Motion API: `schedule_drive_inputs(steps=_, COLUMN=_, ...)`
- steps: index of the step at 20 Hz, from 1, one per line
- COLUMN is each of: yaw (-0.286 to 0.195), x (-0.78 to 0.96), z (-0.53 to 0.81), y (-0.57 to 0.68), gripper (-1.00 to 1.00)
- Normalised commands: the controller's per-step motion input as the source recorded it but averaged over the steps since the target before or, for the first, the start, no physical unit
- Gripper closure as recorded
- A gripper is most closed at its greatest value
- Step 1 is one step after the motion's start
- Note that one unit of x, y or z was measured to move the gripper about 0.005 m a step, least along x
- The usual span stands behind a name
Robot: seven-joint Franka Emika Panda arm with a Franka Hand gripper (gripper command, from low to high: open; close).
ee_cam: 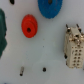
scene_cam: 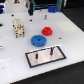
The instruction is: Insert the blue gear onto the right peg, followed by the red gear
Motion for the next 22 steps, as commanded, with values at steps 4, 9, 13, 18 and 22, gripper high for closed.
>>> schedule_drive_inputs(steps=4, yaw=0.000, x=-0.23, z=-0.39, y=0.14, gripper=-1.00)
schedule_drive_inputs(steps=9, yaw=0.000, x=-0.17, z=-0.29, y=0.29, gripper=-1.00)
schedule_drive_inputs(steps=13, yaw=0.000, x=-0.02, z=-0.38, y=0.16, gripper=-1.00)
schedule_drive_inputs(steps=18, yaw=0.000, x=-0.05, z=-0.28, y=0.33, gripper=-1.00)
schedule_drive_inputs(steps=22, yaw=0.000, x=-0.17, z=-0.32, y=0.24, gripper=-1.00)
